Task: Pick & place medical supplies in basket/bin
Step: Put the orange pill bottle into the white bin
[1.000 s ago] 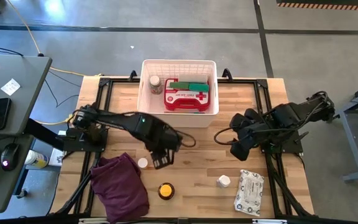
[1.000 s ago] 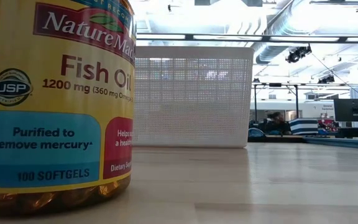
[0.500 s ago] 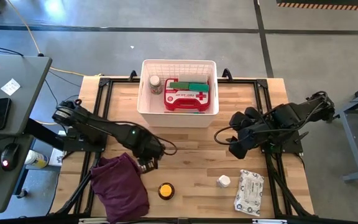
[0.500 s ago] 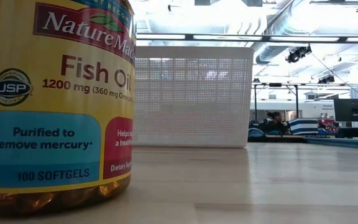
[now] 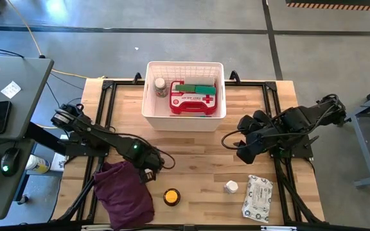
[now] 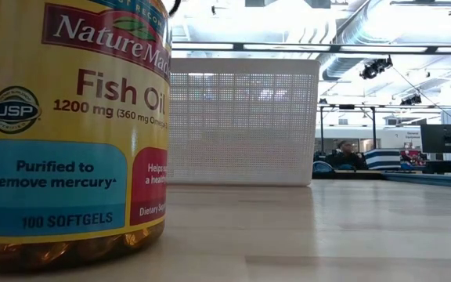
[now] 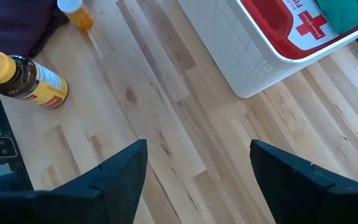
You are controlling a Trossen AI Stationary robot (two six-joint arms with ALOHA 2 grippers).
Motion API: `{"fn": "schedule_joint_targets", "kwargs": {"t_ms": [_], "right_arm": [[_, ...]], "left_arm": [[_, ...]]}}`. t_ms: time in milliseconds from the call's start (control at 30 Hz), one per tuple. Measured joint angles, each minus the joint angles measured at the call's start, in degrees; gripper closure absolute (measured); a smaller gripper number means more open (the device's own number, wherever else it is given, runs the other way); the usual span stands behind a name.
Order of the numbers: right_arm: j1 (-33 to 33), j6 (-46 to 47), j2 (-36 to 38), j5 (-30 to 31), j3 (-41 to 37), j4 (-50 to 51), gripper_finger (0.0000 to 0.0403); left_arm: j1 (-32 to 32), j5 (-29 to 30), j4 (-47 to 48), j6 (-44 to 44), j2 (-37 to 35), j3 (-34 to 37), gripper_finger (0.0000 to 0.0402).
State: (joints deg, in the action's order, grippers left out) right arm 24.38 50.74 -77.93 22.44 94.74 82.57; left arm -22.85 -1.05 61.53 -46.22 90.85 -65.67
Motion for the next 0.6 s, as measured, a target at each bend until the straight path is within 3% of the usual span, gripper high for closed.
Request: {"fn": "schedule_joint_targets", "kwargs": {"t_ms": [167,433,600], "right_arm": [[0.0,0.6,0.0,0.0,0.0,-0.1,0.0128],[0.0,2.2,0.0,0.0,0.0,-0.1,0.0128],[0.0,3.0,0.0,1.4,0.0,-0.1,0.0128]], "left_arm": [[0.7,0.4,-3.2,-2.1,-0.3,3.4,0.0327],[0.7,0.5,-7.3,-2.3,-0.3,4.6,0.0379],[0.7,1.2,-8.0,-2.2,-0.2,4.6,0.0367]]}}
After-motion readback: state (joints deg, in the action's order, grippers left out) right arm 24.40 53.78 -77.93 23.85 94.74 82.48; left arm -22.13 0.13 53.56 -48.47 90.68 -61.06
